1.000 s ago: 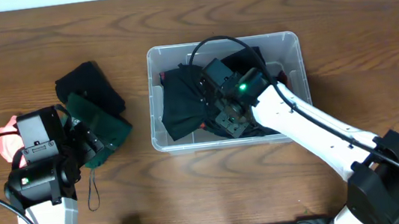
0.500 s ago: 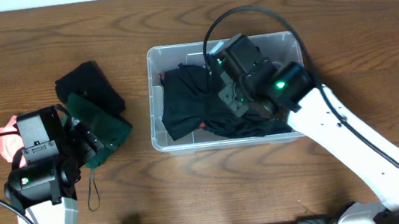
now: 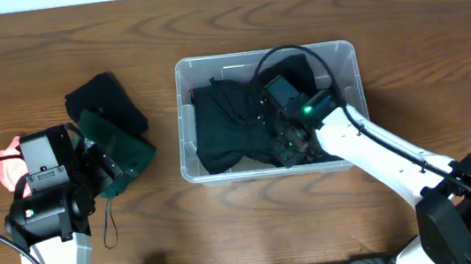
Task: Pack container
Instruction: 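Place the black garment into the bin and push the bin left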
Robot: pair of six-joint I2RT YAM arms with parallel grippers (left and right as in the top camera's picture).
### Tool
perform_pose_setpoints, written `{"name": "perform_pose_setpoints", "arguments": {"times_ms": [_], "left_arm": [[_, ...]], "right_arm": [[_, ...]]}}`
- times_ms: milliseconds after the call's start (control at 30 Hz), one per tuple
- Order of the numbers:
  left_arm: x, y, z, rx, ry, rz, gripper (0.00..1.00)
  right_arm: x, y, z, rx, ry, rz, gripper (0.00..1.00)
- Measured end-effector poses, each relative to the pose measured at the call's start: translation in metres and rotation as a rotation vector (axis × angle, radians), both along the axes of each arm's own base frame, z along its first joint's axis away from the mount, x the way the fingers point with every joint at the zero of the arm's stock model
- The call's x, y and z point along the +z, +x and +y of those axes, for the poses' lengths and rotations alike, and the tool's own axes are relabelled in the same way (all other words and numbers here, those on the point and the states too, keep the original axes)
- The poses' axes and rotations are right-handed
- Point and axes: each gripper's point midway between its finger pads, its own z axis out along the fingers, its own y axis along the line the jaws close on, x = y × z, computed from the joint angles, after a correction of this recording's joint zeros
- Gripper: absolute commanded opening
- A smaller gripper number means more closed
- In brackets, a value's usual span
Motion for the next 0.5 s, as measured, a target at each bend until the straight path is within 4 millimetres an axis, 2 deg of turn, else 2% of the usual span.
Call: {"name": "perform_pose_setpoints", "arguments": {"times_ms": [100, 233, 333, 433, 500], "left_arm": [[0.000, 0.000, 0.000, 0.000, 0.000, 0.000, 0.98], [0.000, 0.000, 0.000, 0.000, 0.000, 0.000, 0.98], [0.000, 0.000, 0.000, 0.000, 0.000, 0.000, 0.98], [0.001, 0.001, 0.000, 0.000, 0.001, -0.006, 0.98], [0.001, 0.003, 0.001, 0.000, 0.002, -0.012, 0.98]], "right_arm": [[0.002, 0.014, -0.007, -0.046, 0.025, -0.022, 0.51], [0.013, 0.031, -0.034, -0.116, -0.002, -0.027, 0.60], [0.032, 0.037, -0.051, -0.139, -0.044, -0.024, 0.69], [0.056, 0.047, -0.051, -0.115, -0.043, -0.065, 0.79], [0.073, 0.052, -0.049, -0.101, -0.029, -0.109, 0.79]]}}
